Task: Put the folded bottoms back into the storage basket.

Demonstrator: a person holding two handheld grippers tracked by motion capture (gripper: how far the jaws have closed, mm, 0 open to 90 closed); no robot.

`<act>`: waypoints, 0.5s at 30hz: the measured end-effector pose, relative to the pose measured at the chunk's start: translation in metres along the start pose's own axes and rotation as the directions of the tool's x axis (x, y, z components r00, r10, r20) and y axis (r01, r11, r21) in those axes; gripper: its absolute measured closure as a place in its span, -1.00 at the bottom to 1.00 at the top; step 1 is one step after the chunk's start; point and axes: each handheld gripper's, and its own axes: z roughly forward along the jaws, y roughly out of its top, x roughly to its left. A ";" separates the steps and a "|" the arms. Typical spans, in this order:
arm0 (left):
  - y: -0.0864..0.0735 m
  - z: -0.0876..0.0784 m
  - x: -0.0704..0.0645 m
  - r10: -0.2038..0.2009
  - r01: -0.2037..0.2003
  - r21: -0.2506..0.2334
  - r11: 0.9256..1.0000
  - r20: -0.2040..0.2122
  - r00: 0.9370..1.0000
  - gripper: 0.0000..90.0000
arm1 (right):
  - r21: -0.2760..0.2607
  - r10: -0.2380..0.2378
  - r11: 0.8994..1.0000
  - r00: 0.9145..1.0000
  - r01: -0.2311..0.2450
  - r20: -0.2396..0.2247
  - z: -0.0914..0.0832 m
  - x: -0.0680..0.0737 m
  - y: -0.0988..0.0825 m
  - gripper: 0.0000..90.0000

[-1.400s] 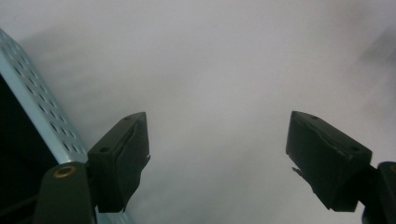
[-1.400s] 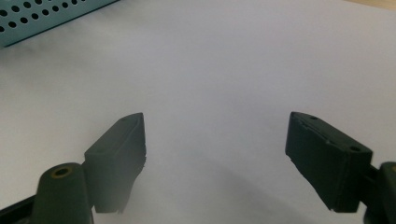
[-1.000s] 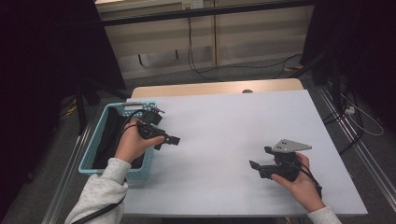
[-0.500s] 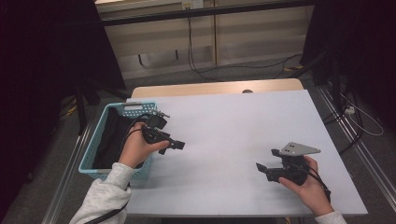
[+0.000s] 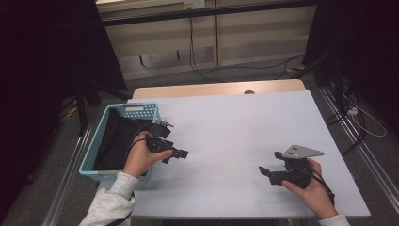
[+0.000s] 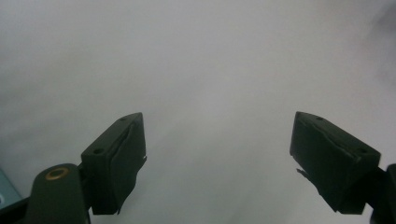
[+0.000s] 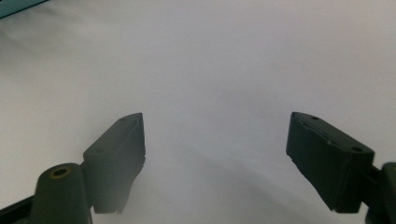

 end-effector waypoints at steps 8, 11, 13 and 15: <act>-0.009 0.005 -0.006 0.025 -0.025 0.000 1.000 0.008 1.000 -0.60 | -0.001 -0.011 1.000 1.000 0.011 0.001 -0.001 0.001 0.000 -0.58; -0.012 0.005 -0.007 0.015 -0.014 -0.014 1.000 0.017 1.000 -0.61 | 0.003 -0.010 1.000 1.000 0.010 -0.002 0.000 0.002 0.000 -0.59; -0.014 0.006 -0.007 0.024 -0.024 -0.011 1.000 0.020 0.999 -0.61 | 0.006 -0.011 1.000 1.000 0.011 -0.006 0.000 0.002 -0.001 -0.59; -0.016 0.007 -0.007 0.020 -0.020 -0.019 1.000 0.021 1.000 -0.62 | 0.009 -0.008 1.000 1.000 0.009 -0.006 0.001 0.002 -0.001 -0.59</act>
